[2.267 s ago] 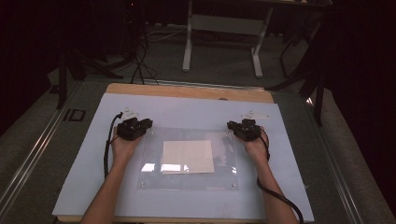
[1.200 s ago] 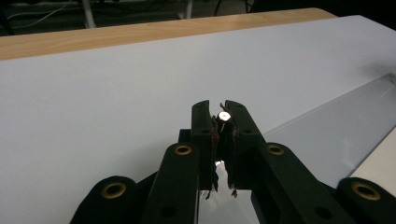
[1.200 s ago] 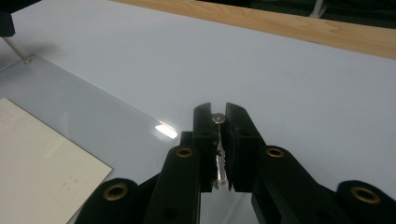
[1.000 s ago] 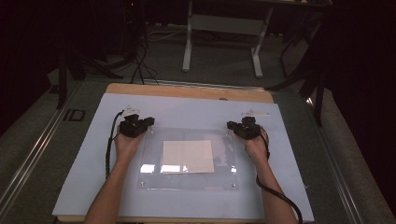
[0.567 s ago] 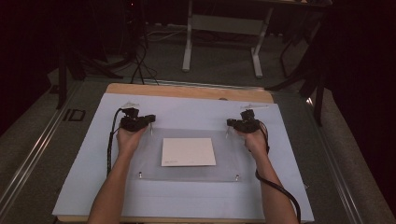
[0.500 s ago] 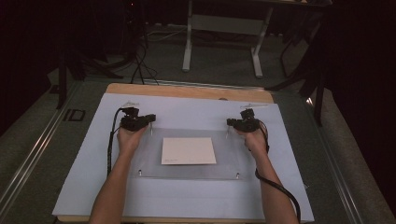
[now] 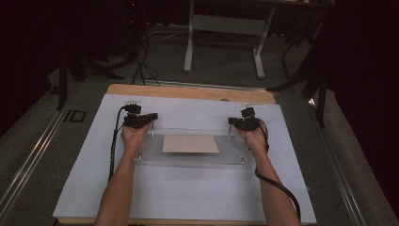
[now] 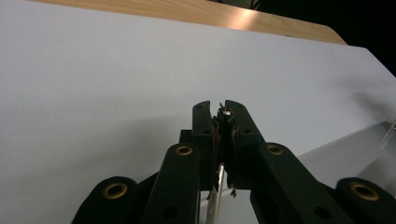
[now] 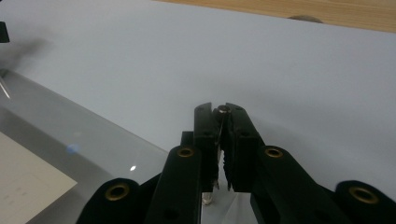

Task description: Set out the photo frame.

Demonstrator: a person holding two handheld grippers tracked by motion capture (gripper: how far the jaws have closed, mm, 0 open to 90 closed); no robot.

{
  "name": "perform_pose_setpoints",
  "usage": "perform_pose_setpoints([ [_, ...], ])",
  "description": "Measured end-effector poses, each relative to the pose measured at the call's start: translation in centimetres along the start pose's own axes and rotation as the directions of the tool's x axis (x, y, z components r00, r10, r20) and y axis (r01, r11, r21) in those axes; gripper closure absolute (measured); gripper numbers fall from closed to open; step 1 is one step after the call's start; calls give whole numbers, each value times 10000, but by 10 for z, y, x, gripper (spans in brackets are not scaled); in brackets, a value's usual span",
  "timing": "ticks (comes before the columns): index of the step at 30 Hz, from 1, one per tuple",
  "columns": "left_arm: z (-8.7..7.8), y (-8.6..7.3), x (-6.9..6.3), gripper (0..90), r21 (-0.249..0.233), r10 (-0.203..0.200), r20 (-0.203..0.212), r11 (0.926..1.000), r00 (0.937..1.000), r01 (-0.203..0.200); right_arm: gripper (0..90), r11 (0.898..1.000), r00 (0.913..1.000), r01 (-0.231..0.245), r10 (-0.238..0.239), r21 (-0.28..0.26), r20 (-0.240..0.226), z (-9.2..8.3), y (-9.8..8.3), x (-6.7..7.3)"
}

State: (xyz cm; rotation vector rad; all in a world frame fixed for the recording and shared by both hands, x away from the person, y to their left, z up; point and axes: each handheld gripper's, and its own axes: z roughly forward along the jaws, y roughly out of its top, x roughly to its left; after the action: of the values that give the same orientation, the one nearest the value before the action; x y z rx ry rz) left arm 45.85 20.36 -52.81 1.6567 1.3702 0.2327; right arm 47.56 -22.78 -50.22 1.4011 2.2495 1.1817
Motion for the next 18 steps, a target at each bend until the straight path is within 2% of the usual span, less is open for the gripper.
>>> perform_pose_setpoints([
  [3, 1, 2, 0, 842, 97, -92, -50, 9999, 9999, 92, 816, 9997, 9996, 235, -234, -79, 155, -2, -1, 2],
  [4, 1, 2, 0, 842, 156, -121, -53, 9998, 9999, 122, 789, 9988, 9988, 426, -420, -230, 237, -8, -2, 3],
  [8, 2, 3, 0, 841, 168, -194, -19, 9997, 9998, 194, 777, 9962, 9973, 708, -698, -500, 210, -18, -4, 3],
  [9, 2, 3, 1, 841, 177, -232, -1, 9996, 9997, 232, 769, 9940, 9954, 927, -910, -583, 310, -25, -5, 3],
  [13, 2, 3, 1, 840, 191, -236, 6, 9995, 9997, 236, 766, 9910, 9933, 1131, -1110, -718, 336, -34, -11, 4],
  [18, 2, 3, 1, 839, 200, -320, 15, 9993, 9995, 320, 742, 9853, 9888, 1482, -1462, -854, 289, -45, -26, 6],
])
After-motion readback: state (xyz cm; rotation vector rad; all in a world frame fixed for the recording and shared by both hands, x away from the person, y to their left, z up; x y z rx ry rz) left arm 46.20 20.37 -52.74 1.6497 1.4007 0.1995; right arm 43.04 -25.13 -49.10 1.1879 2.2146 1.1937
